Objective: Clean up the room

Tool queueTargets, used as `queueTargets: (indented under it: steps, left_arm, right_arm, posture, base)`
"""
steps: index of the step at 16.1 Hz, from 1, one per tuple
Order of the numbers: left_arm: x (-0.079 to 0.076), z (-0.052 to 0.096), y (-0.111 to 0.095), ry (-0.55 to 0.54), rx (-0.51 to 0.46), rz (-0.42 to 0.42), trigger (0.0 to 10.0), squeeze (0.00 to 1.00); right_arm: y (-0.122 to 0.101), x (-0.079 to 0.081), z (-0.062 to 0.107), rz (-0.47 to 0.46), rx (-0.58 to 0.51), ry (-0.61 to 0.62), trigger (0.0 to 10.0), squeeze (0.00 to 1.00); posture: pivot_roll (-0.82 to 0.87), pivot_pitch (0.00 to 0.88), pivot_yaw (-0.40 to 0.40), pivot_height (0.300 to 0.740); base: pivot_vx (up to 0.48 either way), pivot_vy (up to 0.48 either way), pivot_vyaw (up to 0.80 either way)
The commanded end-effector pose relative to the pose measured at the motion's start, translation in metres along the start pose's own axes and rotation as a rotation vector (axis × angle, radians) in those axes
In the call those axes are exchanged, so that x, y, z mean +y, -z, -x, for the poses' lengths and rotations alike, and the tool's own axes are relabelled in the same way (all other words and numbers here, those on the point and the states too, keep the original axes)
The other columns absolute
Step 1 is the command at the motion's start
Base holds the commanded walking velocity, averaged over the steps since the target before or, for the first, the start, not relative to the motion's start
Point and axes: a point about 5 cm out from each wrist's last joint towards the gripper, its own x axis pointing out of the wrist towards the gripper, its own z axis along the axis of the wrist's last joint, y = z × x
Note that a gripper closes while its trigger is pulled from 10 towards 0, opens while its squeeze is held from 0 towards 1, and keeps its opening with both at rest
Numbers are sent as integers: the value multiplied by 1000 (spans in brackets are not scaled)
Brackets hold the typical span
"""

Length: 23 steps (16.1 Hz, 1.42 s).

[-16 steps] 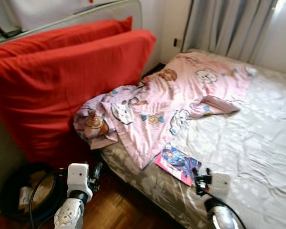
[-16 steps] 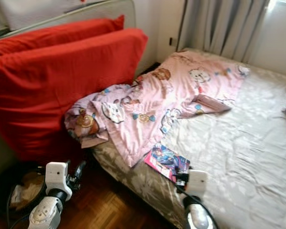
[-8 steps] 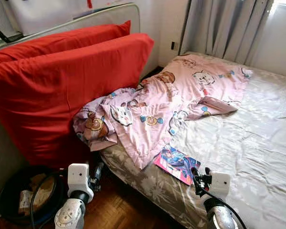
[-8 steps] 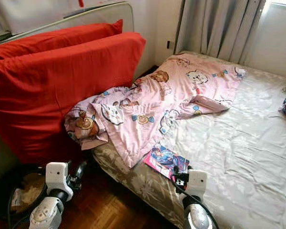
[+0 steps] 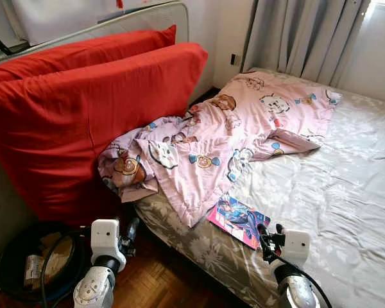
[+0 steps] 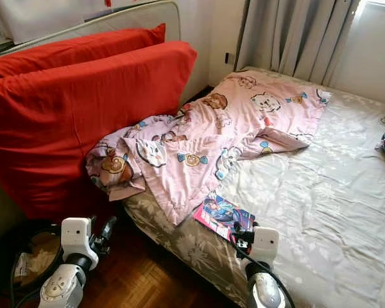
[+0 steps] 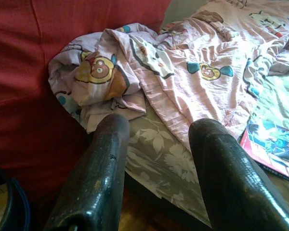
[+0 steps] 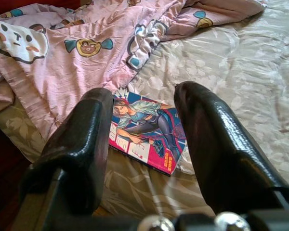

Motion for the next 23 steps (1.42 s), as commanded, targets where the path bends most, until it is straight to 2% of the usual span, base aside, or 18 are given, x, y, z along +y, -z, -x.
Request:
queueTargets:
  steps: [1,4,8,12,15,23]
  left_arm:
    - [-1,-2,-4,1,-9,15,10000,0]
    - [-1,-3,-5,4,-9,15,10000,0]
    - [-1,-3,-6,6,-11,15,10000,0]
    - [-2,-4,-6,9,-12,16,10000,0]
    - [-2,-4,-6,9,-11,11,10000,0]
    - [-7,-5,-14,37,-38,15,10000,0]
  right_arm:
    - [-1,1,-3,7,13,-5,10000,0]
    - [-3,2,-5,-3,3,-2,10000,0]
    - [-5,4,-5,0,-13,-7,10000,0]
    - [-3,4,-5,-3,-3,-6,10000,0]
    - [-2,6,-6,-15,13,-5,10000,0]
    - [-5,8,-6,-11,-11,-7,10000,0]
  posture:
    - [-32,7,-3,740]
    - [-33,3,1,740]
    - [-33,7,2,740]
    - [-33,13,2,740]
    - [-30,16,2,740]
    - [-24,22,5,740]
  base:
    - [0,0,-769]
    - [0,0,-650]
    - [0,0,0]
    - [258,0,0]
    - [264,0,-735]
    - [198,0,0]
